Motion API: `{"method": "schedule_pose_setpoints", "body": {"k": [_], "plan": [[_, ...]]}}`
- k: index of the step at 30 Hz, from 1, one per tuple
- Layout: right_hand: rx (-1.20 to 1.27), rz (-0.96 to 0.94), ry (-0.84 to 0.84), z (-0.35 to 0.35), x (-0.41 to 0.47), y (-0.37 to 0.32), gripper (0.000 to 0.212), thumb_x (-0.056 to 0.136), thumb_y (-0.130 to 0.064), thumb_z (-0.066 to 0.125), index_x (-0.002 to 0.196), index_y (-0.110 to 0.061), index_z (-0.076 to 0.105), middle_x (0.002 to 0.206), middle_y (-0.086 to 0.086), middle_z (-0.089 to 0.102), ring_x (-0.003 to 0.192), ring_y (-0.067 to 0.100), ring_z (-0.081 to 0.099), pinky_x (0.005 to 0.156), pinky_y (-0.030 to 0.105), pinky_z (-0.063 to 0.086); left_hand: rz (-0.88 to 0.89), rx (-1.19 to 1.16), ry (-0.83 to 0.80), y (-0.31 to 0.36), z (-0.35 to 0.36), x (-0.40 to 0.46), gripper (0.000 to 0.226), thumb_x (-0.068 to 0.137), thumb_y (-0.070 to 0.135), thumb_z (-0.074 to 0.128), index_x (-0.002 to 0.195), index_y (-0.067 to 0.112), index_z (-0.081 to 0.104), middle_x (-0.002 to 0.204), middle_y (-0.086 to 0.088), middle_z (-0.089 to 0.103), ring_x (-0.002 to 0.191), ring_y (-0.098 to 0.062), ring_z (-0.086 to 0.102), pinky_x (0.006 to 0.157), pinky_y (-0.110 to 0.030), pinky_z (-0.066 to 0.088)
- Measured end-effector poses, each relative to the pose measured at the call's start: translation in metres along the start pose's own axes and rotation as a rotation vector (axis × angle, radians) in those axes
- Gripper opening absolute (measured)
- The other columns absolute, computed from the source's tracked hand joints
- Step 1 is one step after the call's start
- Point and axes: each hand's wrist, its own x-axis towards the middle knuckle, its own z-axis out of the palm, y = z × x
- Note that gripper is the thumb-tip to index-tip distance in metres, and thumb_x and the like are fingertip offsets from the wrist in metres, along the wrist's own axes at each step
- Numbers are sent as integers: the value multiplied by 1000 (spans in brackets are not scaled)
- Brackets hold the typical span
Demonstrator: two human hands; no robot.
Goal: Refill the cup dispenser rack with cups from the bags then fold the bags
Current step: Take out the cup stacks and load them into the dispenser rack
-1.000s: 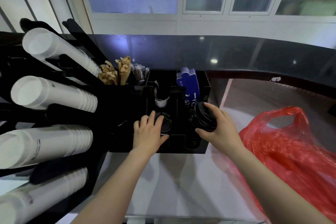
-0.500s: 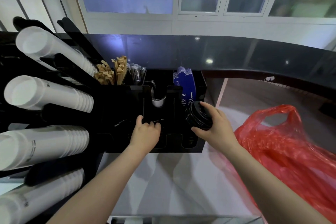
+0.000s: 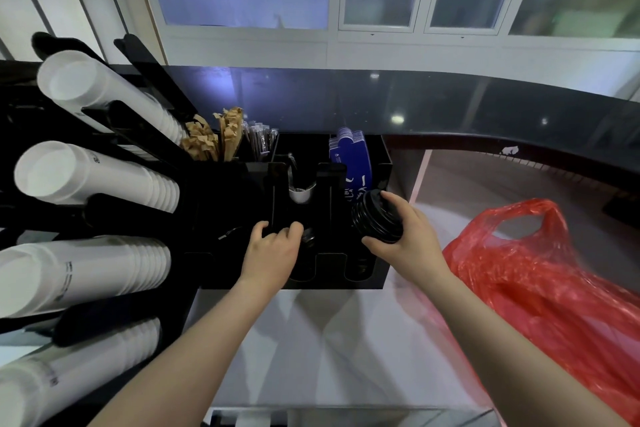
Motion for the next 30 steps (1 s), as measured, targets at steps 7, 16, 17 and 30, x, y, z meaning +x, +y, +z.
{"method": "schedule_pose_setpoints", "body": {"k": [7,16,17,30], "plan": [[20,-4,3,-3,-2,0,83,68,-31,82,140,-35,41,130,-2,51,123,11,45,99,19,35,-69,-20,59,8,8,-3,28,59,-4,70,77,11,54,50,3,46,53,-20,53,71,-40,49],[40,-3,-13,-3,0,-3,83,68,-31,82,140,-35,41,127,0,51,120,10,45,96,16,33,-66,-9,-9,7,9,-6,31,54,9,81,75,13,58,56,4,51,58,-19,53,67,-36,44],[43,-5,-14,-3,0,-3,83,68,-31,82,140,-35,41,127,0,51,120,10,45,96,16,33,-63,-26,-5,6,8,-6,30,56,12,81,76,13,58,57,4,52,58,-18,54,68,-37,45],[55,4,-43,1,6,-4,82,69,-34,82,140,-38,40,125,-1,50,113,8,46,94,16,33,-154,-170,22,7,-2,2,26,64,-3,75,72,8,53,53,2,50,47,-18,55,87,-46,50]]}}
